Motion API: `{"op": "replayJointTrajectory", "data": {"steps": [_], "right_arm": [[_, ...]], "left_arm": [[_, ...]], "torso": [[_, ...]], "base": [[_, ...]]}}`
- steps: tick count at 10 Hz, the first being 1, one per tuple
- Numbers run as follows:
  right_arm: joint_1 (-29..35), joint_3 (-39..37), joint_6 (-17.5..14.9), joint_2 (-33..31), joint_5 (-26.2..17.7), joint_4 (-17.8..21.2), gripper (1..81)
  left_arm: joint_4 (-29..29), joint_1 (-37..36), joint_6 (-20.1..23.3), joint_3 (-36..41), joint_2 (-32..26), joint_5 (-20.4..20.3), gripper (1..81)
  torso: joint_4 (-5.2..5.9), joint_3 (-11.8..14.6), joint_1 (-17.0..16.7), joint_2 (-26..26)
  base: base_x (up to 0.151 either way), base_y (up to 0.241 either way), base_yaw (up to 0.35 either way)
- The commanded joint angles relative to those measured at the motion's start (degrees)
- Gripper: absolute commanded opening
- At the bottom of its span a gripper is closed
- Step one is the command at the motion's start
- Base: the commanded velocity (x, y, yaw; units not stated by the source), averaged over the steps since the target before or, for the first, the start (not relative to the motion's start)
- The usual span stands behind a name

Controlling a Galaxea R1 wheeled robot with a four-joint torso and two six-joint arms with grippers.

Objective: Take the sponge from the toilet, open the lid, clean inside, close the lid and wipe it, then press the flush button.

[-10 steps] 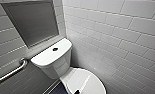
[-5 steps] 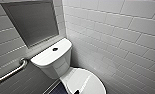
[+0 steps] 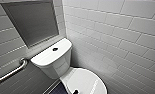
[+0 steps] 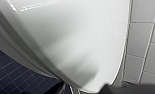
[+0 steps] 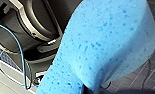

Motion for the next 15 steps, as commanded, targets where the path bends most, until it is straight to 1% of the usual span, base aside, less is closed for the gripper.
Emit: {"op": "replayJointTrajectory", "data": {"steps": [1, 2, 3, 5, 7, 8, 9, 13, 15], "right_arm": [[-2.60, 0.35, 0.11, -0.40, -3.17, -1.75, 1.0], [-2.60, 0.35, 0.11, -0.40, -3.17, -1.75, 1.0], [-2.51, 0.35, 0.02, -0.40, -3.17, -1.75, 1.0], [-2.51, 0.35, 0.02, -0.49, -3.17, -1.75, 1.0], [-2.51, 0.08, 0.02, -0.31, -3.25, -1.84, 1.0], [-2.51, 0.08, 0.02, -0.31, -3.25, -1.84, 1.0], [-2.51, 0.08, 0.02, -0.23, -3.25, -1.84, 1.0], [-2.51, 0.08, -0.06, -0.05, -3.25, -1.84, 1.0], [-2.60, -0.01, -0.06, -0.05, -3.34, -1.84, 1.0]], "left_arm": [[0.46, -9.47, 0.93, 7.39, -1.58, -4.31, 81.1], [0.54, -9.47, 0.93, 10.04, -3.07, -5.00, 81.1], [0.45, -9.47, 0.93, 12.70, -4.31, -7.12, 81.1], [0.37, -9.56, 0.93, 15.68, -5.98, -8.52, 81.1], [0.19, -9.65, -0.56, 20.96, -9.15, -12.40, 81.1], [0.10, -9.65, -1.44, 22.81, -10.38, -13.63, 81.1], [-0.07, -9.48, -2.84, 24.99, -11.77, -16.13, 81.1], [-2.71, -9.38, -2.94, 29.74, -16.25, -24.07, 81.1], [-3.31, -9.30, -2.94, 32.45, -18.54, -26.79, 81.1]], "torso": [[0.00, 0.00, 0.00, 0.00], [0.00, 0.00, 0.00, 0.00], [0.00, 0.00, 0.00, 0.00], [0.00, 0.00, 0.00, 0.00], [0.00, 0.00, 0.00, 0.00], [0.00, 0.00, 0.00, 0.00], [0.00, 0.00, 0.00, 0.00], [0.00, 0.00, 0.00, 0.00], [0.00, 0.00, 0.00, 0.00]], "base": [[0.000, 0.000, 0.000], [0.000, 0.000, 0.000], [0.000, 0.000, 0.000], [0.000, 0.000, 0.000], [0.000, 0.000, 0.000], [0.000, 0.000, 0.000], [0.000, 0.000, 0.000], [0.000, 0.000, 0.000], [0.000, 0.000, 0.000]]}}
